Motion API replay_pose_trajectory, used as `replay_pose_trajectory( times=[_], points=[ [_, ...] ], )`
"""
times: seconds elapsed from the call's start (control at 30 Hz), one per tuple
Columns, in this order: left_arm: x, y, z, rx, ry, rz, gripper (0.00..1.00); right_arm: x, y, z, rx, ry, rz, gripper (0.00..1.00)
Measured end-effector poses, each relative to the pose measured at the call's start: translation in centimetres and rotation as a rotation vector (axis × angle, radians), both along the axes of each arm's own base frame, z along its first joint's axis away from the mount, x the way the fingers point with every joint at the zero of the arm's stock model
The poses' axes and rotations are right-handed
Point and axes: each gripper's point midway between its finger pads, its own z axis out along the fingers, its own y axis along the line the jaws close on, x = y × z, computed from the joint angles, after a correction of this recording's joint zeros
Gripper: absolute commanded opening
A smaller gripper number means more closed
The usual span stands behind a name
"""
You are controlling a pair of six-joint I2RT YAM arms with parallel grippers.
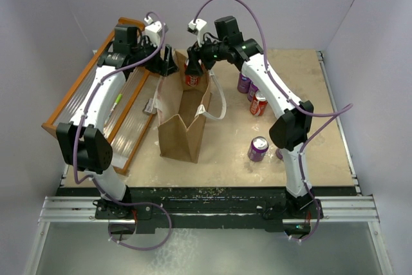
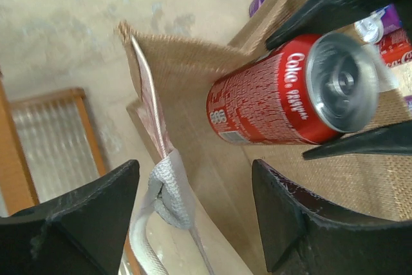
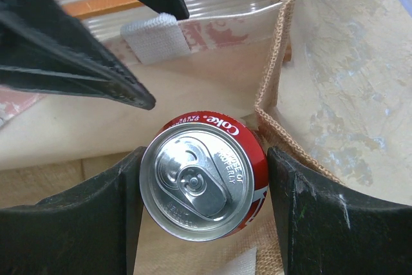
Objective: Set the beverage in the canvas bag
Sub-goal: Adjust the drink, then place the drink in the canvas bag.
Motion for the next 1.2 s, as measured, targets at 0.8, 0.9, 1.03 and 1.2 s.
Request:
replay_pose_trajectory(
  times=[0.8,0.9,1.03,1.2],
  points=[
    [-1.4,0.0,-3.3,-0.07,0.237,0.03,0.0,-2.9,3.4,-1.8,-0.085,-0.132,0.213,0.0],
    [-1.5,-0.1,-3.5,-0.09,0.261,0.032,0.0,-2.6,3.7,-2.7,-0.093,-0.142,0.228,0.0],
    [-1.5,-0.2,-3.8,-0.118,0.288,0.026,0.0,-2.2,4.0,-5.1,-0.12,-0.134,0.253,0.0],
    [-1.3,0.3,-3.9,-0.156,0.317,0.027,0.0,-2.0,4.1,-9.0,-0.168,-0.102,0.283,0.0]
  ],
)
